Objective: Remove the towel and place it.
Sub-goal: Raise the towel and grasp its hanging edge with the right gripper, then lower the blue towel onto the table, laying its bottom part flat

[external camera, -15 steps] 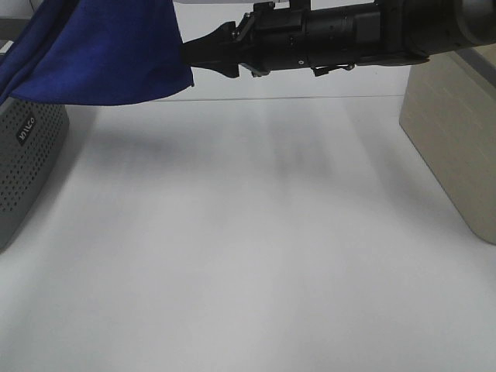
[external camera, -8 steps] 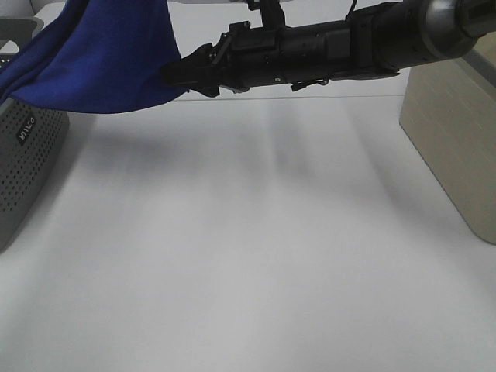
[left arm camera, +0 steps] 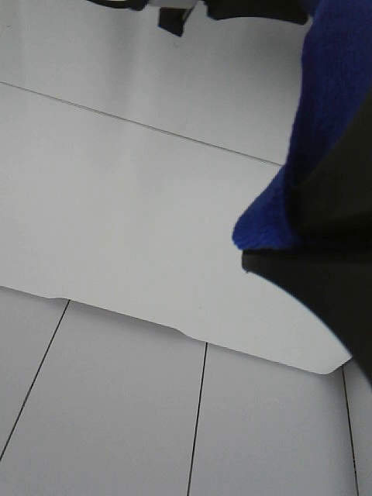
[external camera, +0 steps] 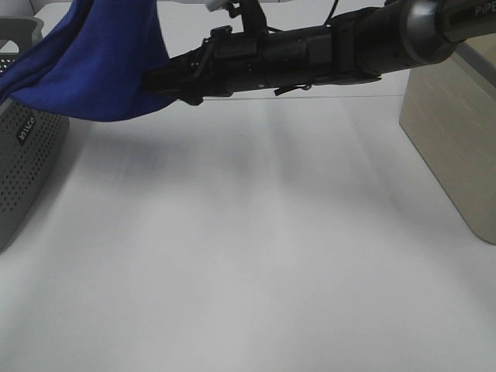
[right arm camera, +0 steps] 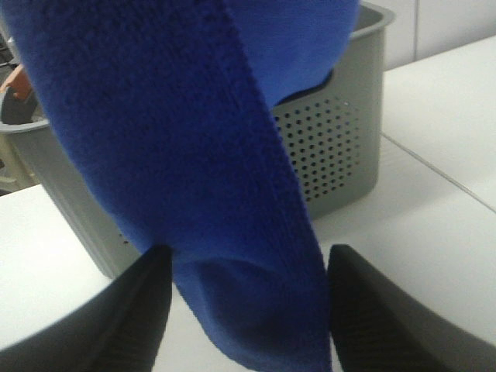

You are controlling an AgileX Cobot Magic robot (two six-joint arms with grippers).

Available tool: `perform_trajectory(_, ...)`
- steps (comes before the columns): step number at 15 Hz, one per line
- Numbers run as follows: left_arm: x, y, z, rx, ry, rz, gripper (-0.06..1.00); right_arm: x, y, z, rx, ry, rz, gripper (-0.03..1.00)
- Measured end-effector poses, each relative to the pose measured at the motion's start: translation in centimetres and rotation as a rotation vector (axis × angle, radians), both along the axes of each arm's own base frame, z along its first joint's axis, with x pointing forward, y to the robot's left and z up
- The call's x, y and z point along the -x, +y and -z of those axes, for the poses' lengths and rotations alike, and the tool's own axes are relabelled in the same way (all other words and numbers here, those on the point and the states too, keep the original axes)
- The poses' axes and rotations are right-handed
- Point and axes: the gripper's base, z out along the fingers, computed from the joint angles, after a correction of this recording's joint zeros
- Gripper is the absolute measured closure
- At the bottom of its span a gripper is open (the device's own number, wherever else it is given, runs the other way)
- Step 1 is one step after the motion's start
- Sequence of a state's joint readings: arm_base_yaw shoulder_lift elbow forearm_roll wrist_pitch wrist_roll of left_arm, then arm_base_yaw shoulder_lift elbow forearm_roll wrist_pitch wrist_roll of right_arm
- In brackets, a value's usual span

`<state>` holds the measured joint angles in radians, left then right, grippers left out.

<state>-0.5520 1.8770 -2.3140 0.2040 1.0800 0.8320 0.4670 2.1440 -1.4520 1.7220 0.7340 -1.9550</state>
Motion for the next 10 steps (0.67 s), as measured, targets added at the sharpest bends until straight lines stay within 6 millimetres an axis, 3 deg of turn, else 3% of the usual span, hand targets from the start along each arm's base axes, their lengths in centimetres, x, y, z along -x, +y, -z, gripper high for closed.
perform_trajectory(3, 0.0, -0.01, 0.0, -0.002, 0.0, 0.002, 0.94, 1.13, 1.61, -0.03, 0.003, -0.03, -0.046, 0.38)
perform_trajectory(7, 0.0, -0.01, 0.0, -0.002, 0.0, 0.002, 0.94, 0.97, 1.6, 0.1, 0.023, -0.05, -0.03, 0.45)
perform_trajectory(10, 0.0, -0.01, 0.0, -0.002, 0.0, 0.002, 0.94, 0.87, 1.54, 0.21, 0.037, -0.054, -0.019, 0.63)
